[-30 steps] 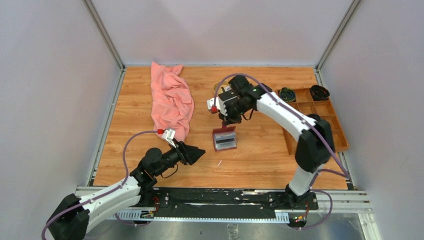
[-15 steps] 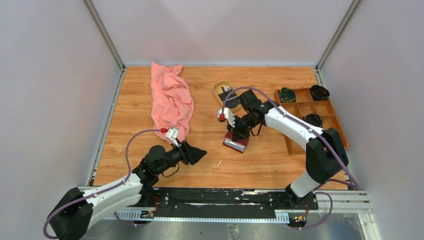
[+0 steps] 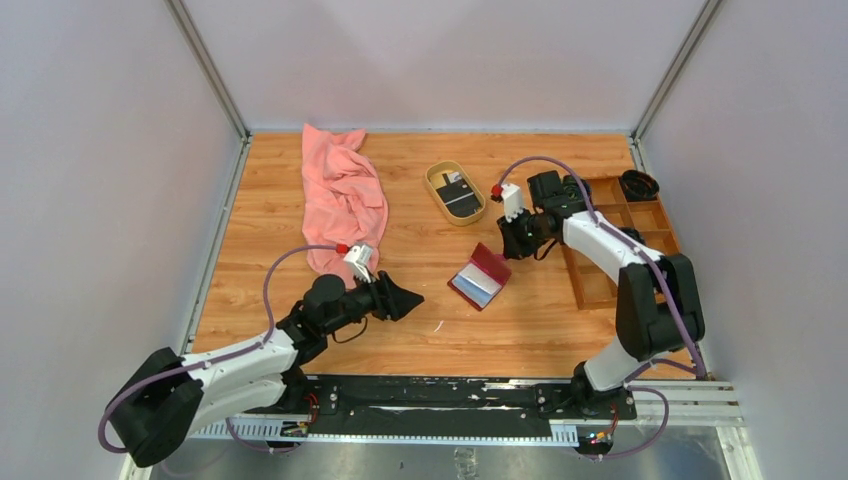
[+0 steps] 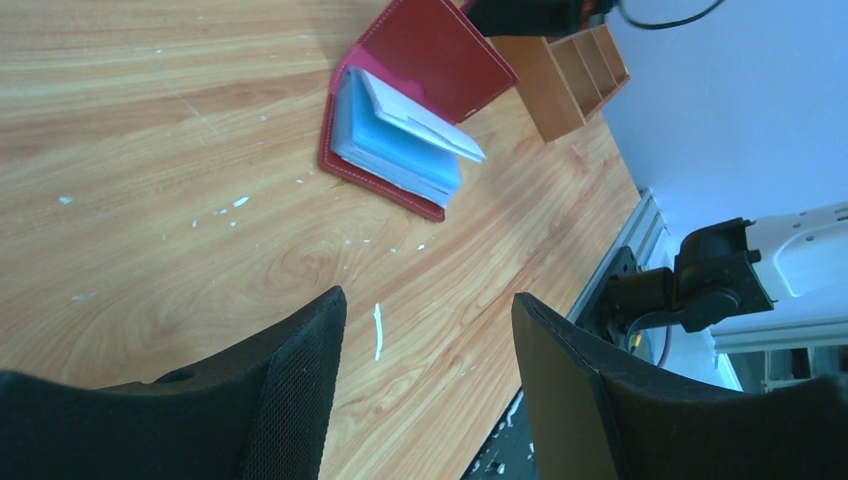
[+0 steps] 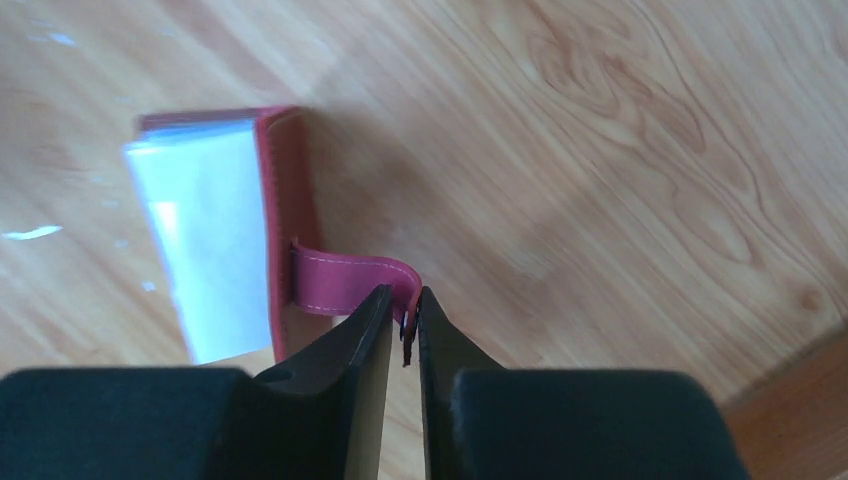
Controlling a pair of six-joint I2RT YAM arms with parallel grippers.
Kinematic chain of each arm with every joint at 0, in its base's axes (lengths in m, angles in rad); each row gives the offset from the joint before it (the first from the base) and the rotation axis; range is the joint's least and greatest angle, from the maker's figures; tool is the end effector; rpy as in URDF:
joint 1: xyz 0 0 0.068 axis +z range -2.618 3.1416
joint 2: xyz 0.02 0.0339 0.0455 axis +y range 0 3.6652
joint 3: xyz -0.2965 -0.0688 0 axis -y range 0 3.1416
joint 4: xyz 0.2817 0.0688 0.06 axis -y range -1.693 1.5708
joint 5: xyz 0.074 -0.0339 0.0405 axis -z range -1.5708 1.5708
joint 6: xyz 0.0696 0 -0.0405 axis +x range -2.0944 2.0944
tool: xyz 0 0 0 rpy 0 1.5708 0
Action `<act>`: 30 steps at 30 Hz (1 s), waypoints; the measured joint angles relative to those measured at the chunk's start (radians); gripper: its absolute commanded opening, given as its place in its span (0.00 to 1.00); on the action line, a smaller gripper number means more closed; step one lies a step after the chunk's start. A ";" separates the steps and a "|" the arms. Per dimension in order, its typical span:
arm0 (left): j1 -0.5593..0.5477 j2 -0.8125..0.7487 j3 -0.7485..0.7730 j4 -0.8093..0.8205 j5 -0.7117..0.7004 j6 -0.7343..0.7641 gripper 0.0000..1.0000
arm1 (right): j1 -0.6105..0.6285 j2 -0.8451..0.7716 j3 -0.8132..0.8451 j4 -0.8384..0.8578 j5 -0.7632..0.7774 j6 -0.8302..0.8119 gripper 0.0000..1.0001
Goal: Put the credit cards into the card holder
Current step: Move the card holder to the center of the board.
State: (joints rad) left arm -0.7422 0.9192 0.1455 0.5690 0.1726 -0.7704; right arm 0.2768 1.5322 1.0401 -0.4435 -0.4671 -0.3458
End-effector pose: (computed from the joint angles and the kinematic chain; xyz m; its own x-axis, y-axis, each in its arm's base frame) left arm 0.1564 -0.1597 0.1663 -0.6575 -0.3279 -0.6783 0.4625 0.5351 -0.7069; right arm 0.3435 0.1302 0.2200 -0.5587 -0.4733 -0.6811 -0.7338 0.6648 0.1399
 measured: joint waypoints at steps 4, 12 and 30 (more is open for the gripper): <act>0.000 0.043 0.041 0.001 0.019 0.004 0.66 | -0.011 0.082 0.000 0.006 0.104 0.013 0.29; 0.000 0.112 0.087 0.001 0.045 0.011 0.66 | -0.020 0.060 0.031 0.002 0.178 -0.006 0.45; -0.020 0.124 0.117 0.002 0.032 0.011 0.66 | 0.121 -0.227 0.048 -0.079 -0.241 -0.293 0.65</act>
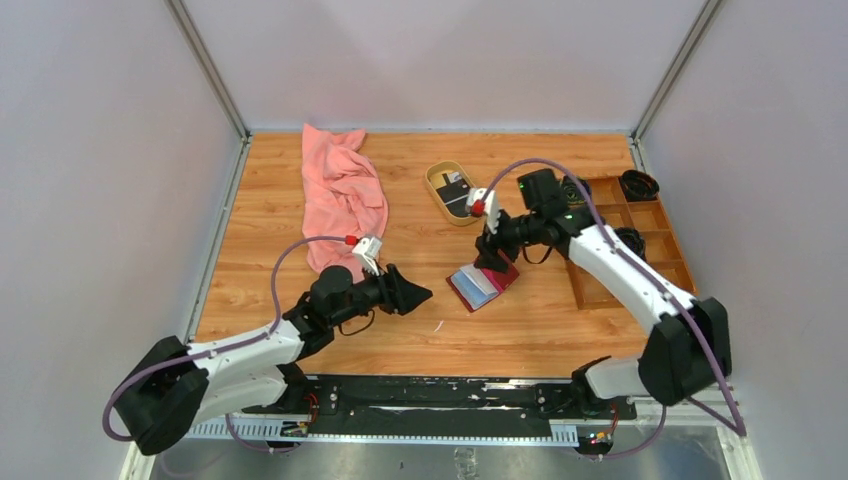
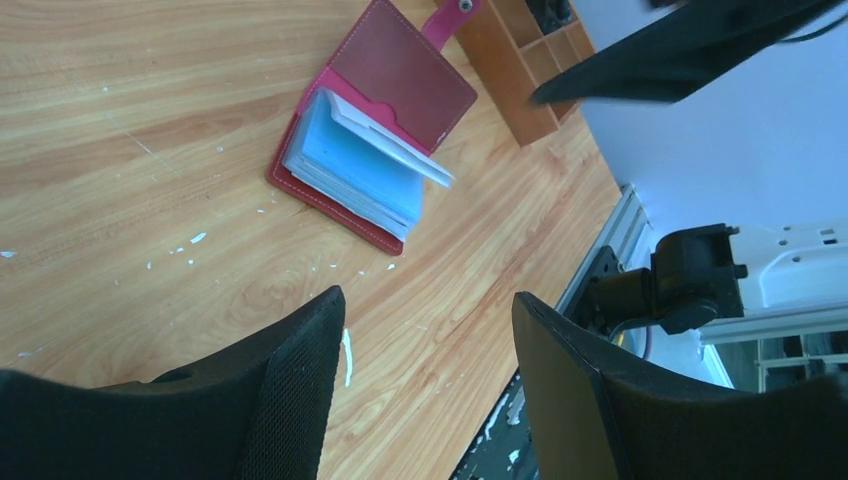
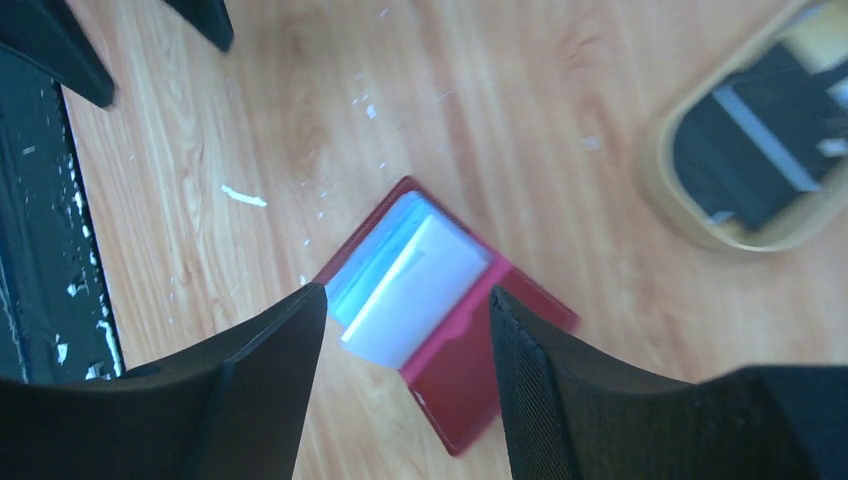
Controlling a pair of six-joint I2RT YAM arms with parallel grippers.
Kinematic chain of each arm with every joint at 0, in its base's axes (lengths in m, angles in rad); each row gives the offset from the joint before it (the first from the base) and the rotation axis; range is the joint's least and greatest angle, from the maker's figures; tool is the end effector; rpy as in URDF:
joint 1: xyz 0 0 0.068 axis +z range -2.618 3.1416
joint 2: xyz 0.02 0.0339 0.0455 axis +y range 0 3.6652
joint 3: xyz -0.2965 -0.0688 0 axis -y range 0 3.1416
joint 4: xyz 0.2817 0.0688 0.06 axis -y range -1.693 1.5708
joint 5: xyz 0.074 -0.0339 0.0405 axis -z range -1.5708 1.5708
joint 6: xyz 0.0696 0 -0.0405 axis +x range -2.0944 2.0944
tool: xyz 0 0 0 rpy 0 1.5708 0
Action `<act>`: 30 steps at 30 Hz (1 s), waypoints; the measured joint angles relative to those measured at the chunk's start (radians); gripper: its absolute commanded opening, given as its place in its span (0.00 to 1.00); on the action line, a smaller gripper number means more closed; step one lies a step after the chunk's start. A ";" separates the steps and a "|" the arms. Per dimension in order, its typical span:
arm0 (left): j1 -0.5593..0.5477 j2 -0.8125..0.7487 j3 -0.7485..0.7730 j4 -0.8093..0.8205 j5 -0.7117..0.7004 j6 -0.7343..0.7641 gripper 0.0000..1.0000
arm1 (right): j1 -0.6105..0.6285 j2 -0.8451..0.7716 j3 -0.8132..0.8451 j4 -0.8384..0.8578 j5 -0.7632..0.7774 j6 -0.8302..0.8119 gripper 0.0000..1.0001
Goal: Put the credit cards into the card holder
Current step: Move the card holder to the center of the board, then turn over the card slot in the card holder.
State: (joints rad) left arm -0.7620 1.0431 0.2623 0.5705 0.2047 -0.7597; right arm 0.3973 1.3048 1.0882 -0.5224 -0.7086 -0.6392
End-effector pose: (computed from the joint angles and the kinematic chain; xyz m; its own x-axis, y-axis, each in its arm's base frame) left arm 0.1726 -0.1842 0.1843 -0.6741 -0.2888 -0.6798 0.4904 0.5133 -0.7043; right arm 0.2811 0.1671 0.3122 -0.0586 -0.5158 -0.8547 -0.9623 0.2571 -0.0891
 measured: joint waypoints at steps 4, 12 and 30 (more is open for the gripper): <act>0.000 -0.088 -0.045 0.002 -0.034 -0.005 0.75 | 0.081 0.134 -0.032 0.011 0.069 0.027 0.69; 0.000 -0.242 -0.160 -0.004 -0.123 -0.034 1.00 | 0.171 0.294 -0.039 0.014 0.268 0.085 0.80; 0.000 -0.292 -0.195 -0.005 -0.164 -0.053 1.00 | 0.185 0.407 0.002 -0.010 0.326 0.131 0.77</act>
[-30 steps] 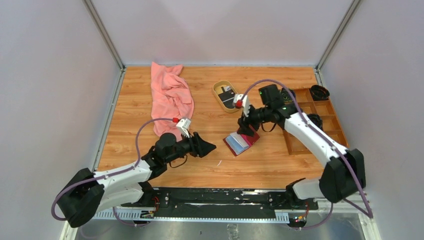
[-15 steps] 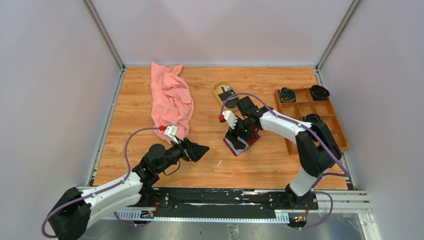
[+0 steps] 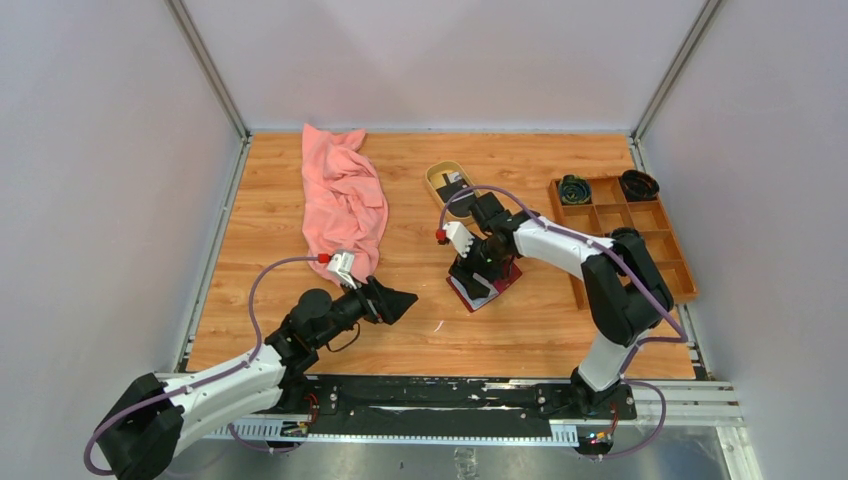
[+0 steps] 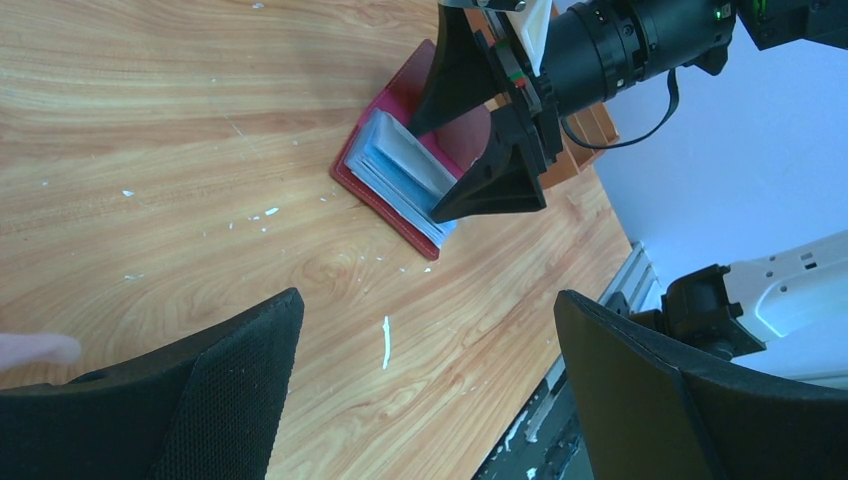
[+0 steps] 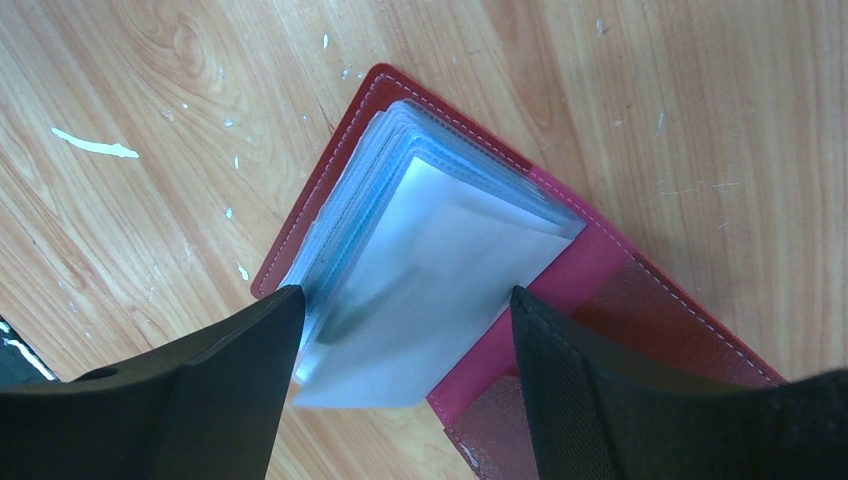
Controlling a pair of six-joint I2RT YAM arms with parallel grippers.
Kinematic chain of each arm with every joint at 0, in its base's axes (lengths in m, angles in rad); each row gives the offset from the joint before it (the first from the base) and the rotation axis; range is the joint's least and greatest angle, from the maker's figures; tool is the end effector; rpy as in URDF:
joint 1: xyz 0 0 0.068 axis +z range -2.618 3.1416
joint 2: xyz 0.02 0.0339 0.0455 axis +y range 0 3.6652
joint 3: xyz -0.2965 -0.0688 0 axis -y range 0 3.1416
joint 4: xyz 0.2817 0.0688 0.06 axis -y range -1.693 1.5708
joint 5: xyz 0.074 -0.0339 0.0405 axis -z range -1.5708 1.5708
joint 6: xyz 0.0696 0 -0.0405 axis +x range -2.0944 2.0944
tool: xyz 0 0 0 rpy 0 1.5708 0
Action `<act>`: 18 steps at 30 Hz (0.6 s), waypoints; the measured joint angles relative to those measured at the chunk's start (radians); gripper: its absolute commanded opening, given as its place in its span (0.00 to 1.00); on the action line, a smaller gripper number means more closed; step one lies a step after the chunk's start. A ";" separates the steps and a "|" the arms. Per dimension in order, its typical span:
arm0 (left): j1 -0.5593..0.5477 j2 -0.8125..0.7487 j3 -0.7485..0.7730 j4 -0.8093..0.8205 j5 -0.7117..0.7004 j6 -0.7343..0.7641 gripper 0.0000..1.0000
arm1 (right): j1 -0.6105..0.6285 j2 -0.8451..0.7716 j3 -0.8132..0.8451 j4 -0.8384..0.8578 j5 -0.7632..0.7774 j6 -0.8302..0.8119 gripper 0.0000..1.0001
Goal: Put the credit cards into the card holder
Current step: Turn over the card slot in the card holder.
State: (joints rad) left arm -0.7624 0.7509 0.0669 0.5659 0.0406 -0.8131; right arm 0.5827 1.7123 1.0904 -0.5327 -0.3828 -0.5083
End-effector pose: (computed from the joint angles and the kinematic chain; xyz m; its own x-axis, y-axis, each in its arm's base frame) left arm 0.1441 -0.1416 0.1674 -0.5810 -0.4487 -0.6790 0.4324 0.5366 -0.7246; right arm 0.3044 0.2318 0.1650 -0.3573 -0.7762 -0.5194 -0.9278 0.3591 0.1017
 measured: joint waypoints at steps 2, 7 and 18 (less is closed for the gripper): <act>0.000 0.000 0.000 0.000 0.000 -0.003 1.00 | 0.000 0.003 0.002 -0.002 0.003 0.004 0.74; 0.000 0.000 0.000 0.000 0.001 -0.007 1.00 | 0.000 0.009 0.013 -0.014 0.018 0.020 0.67; 0.000 0.061 0.010 0.000 0.035 -0.008 0.98 | -0.017 0.021 0.031 -0.022 0.014 0.037 0.44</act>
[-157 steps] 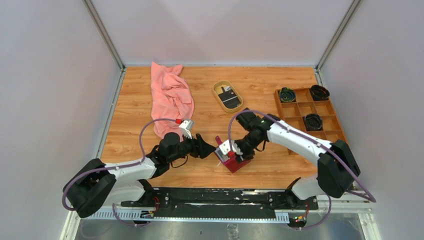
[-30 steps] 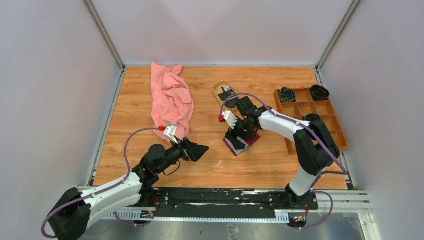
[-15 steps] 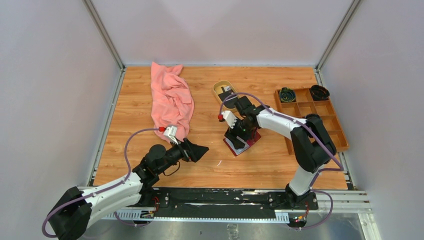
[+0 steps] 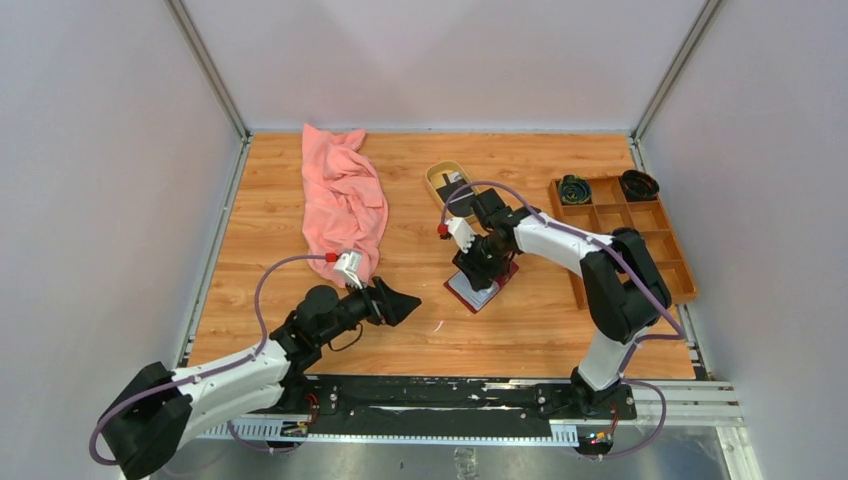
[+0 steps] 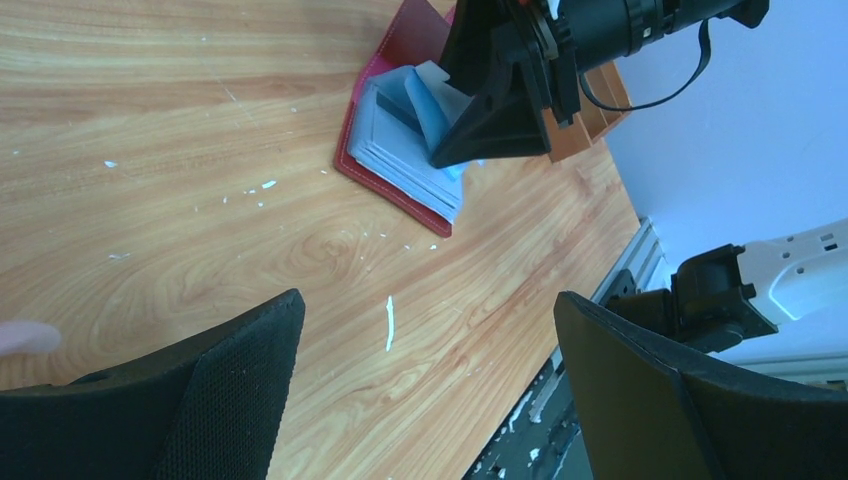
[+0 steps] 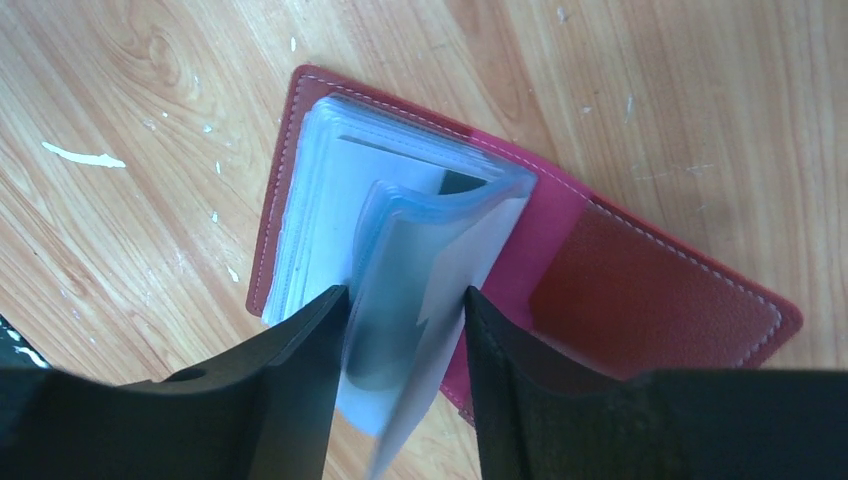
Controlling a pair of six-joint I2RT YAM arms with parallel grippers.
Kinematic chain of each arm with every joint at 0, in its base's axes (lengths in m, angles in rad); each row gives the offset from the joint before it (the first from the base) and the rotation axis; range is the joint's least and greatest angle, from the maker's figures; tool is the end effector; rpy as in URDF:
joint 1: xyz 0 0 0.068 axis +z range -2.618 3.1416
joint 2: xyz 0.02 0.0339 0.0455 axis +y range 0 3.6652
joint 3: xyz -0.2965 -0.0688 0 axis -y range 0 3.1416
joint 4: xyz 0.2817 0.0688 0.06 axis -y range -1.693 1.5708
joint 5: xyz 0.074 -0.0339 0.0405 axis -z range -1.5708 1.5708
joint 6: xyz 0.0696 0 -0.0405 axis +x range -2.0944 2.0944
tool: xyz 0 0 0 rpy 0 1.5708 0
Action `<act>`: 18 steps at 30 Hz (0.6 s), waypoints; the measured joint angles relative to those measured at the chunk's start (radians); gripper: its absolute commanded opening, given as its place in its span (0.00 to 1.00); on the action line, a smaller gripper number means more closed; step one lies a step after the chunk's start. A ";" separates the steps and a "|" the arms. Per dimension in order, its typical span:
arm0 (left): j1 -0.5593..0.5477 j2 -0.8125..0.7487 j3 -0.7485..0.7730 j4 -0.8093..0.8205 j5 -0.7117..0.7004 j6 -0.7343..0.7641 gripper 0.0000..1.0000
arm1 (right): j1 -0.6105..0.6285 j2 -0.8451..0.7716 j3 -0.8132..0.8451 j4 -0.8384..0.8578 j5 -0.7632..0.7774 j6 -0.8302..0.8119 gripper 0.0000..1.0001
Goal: Put the credit cards into the card holder
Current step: Turn over the card slot in the card holder.
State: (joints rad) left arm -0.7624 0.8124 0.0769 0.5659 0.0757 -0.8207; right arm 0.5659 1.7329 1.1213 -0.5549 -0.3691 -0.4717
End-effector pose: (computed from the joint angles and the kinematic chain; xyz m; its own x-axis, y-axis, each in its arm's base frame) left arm 0.1457 -0.1465 0.1600 -0.6265 -0.4104 -0.6626 0.4169 0.5418 -0.7298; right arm 0.3137 0.2290 0.1658 -0.4096 -0.7623 -0.5011 -0.9048 0.4095 0.1167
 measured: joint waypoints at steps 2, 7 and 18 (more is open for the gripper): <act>0.000 0.028 0.016 0.000 0.011 0.001 0.97 | -0.008 0.001 0.000 0.000 -0.006 0.000 0.38; 0.000 0.127 0.082 0.006 0.042 0.002 0.82 | -0.040 0.026 0.019 -0.016 -0.058 0.005 0.26; 0.000 0.493 0.240 0.112 0.117 0.004 0.31 | -0.121 0.058 0.023 -0.077 -0.332 0.016 0.21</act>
State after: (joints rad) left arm -0.7624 1.3056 0.3164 0.6777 0.1925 -0.8169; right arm 0.4446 1.7908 1.1442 -0.6323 -0.7013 -0.4557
